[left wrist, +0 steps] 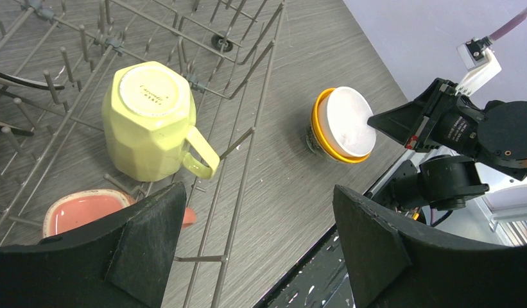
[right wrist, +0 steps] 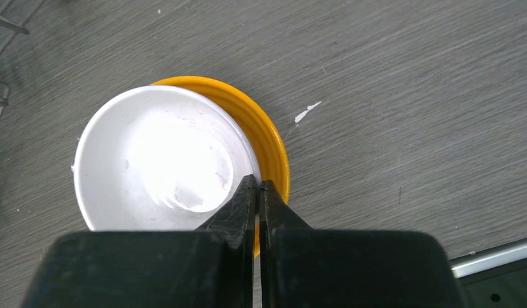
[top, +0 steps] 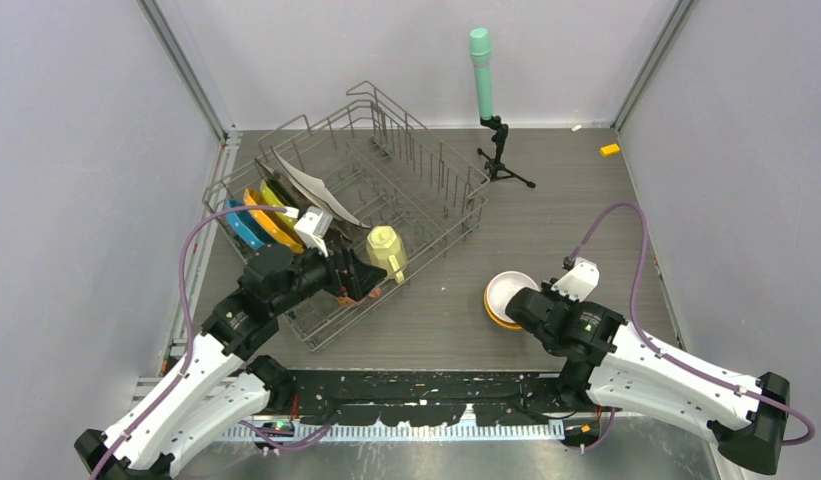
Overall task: Load the mixed dishes into the dish rack
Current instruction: Pick up the bowl from the center of the board.
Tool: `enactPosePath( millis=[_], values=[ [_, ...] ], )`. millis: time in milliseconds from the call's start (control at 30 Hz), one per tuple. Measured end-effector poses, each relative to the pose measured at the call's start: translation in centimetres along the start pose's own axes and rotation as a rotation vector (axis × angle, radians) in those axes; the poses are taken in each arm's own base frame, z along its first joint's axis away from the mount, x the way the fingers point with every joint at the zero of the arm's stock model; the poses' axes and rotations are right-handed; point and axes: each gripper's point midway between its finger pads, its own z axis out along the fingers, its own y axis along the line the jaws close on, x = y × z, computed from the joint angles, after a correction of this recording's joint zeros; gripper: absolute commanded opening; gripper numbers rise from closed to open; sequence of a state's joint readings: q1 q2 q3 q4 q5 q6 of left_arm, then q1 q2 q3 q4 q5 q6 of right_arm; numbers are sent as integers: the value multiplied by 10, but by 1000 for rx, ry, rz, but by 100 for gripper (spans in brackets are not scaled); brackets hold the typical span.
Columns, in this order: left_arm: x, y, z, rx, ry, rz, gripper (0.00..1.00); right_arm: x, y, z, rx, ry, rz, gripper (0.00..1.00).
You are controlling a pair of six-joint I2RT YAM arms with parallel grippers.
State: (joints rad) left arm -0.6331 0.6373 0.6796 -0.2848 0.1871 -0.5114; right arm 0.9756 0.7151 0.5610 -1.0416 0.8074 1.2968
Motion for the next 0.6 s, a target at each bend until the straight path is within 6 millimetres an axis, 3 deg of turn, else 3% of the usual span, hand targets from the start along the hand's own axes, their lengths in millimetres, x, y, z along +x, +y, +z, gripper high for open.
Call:
enactPosePath(
  millis=[300,600],
  values=[
    [14,-1,9,20,72,-11,85,-40,22,-25,-115,-61,19,0],
    [31,-20,31,46,168,-9,79,-48,25,-30,-139,-82,8,0]
  ],
)
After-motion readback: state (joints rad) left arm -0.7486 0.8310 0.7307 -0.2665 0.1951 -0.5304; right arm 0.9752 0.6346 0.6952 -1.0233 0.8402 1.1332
